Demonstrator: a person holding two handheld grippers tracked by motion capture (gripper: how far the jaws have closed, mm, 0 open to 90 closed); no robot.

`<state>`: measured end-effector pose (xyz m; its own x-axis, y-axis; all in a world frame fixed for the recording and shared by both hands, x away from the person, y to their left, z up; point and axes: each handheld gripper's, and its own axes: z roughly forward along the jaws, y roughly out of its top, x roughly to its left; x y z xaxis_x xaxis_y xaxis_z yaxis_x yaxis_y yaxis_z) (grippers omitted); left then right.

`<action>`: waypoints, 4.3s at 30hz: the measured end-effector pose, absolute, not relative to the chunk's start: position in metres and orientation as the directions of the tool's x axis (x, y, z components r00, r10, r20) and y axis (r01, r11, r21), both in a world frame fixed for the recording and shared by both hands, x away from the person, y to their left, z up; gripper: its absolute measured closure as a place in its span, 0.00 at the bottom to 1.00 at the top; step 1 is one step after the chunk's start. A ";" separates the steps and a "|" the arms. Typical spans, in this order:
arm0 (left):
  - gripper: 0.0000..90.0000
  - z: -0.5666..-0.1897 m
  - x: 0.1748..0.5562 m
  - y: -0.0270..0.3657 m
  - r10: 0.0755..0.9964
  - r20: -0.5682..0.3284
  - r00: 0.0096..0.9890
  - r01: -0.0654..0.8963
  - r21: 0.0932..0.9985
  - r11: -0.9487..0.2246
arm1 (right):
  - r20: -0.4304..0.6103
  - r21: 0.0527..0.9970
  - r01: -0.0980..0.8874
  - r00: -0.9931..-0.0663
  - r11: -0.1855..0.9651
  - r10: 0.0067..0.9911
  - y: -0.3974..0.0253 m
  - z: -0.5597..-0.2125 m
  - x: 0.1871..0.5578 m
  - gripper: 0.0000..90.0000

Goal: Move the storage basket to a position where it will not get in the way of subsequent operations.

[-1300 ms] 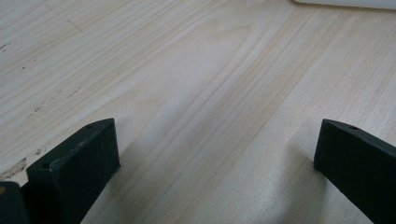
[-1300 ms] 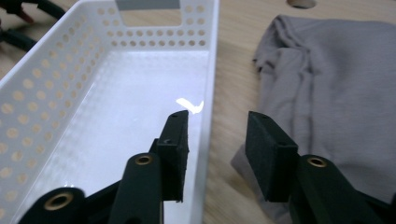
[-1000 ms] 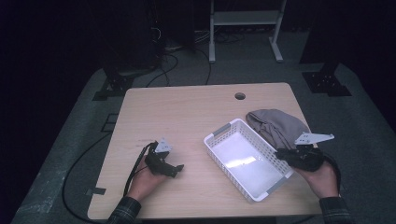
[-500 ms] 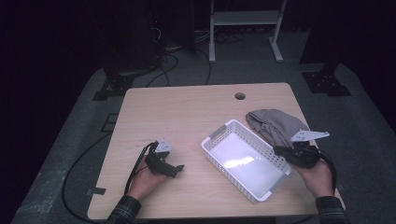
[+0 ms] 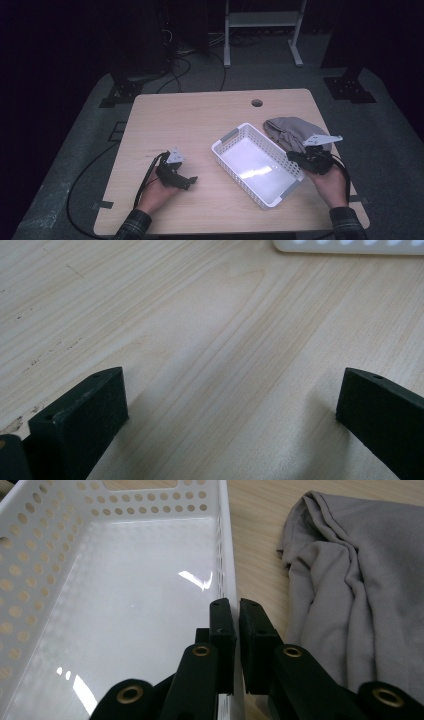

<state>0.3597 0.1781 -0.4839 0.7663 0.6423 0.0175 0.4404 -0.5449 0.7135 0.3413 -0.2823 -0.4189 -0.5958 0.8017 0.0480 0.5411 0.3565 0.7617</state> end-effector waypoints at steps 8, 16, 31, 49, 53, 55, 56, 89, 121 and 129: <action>0.00 -0.484 0.360 0.178 0.641 0.019 0.767 0.440 0.713 -0.546 | 0.040 0.761 0.546 -0.579 0.351 0.814 -0.265 -0.418 0.355 0.94; 0.00 -0.484 0.360 0.178 0.639 0.023 0.769 0.438 0.710 -0.552 | 0.037 0.754 0.557 -0.566 0.348 0.824 -0.240 -0.417 0.374 0.94; 0.00 -0.484 0.360 0.177 0.649 0.018 0.761 0.447 0.711 -0.543 | 0.034 0.761 0.559 -0.541 0.329 0.841 -0.205 -0.417 0.400 0.94; 0.15 -0.472 0.356 0.177 0.668 0.014 0.744 0.434 0.749 -0.500 | 0.040 0.806 0.514 -0.545 0.295 0.838 -0.225 -0.405 0.386 0.83; 0.46 -0.458 0.359 0.180 0.681 -0.019 0.732 0.436 0.782 -0.446 | 0.028 0.795 0.519 -0.547 0.313 0.837 -0.237 -0.408 0.381 0.91; 0.58 -0.454 0.362 0.179 0.685 -0.030 0.728 0.444 0.782 -0.438 | 0.026 0.784 0.529 -0.552 0.325 0.834 -0.242 -0.411 0.380 0.94; 0.64 -0.454 0.363 0.177 0.687 -0.030 0.726 0.446 0.780 -0.438 | 0.015 0.780 0.529 -0.551 0.335 0.834 -0.244 -0.412 0.379 0.94; 1.00 -0.447 0.397 0.157 0.706 -0.071 0.705 0.465 0.798 -0.383 | 0.032 0.761 0.430 -0.773 0.485 0.634 -0.207 -0.425 0.359 1.00; 0.75 -0.418 0.395 0.189 0.777 -0.033 0.629 0.472 0.810 -0.348 | 0.055 0.781 0.458 -0.728 0.424 0.684 -0.199 -0.432 0.360 0.55; 0.48 -0.409 0.390 0.183 0.767 -0.083 0.637 0.477 0.824 -0.306 | 0.017 0.736 0.510 -0.671 0.444 0.742 -0.208 -0.453 0.371 0.41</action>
<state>0.3896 0.1833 -0.4088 0.6366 0.7667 -0.0832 0.4765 -0.3062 0.8241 0.3713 -0.2082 -0.4526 -0.6705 0.7417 0.0169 0.5101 0.4444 0.7364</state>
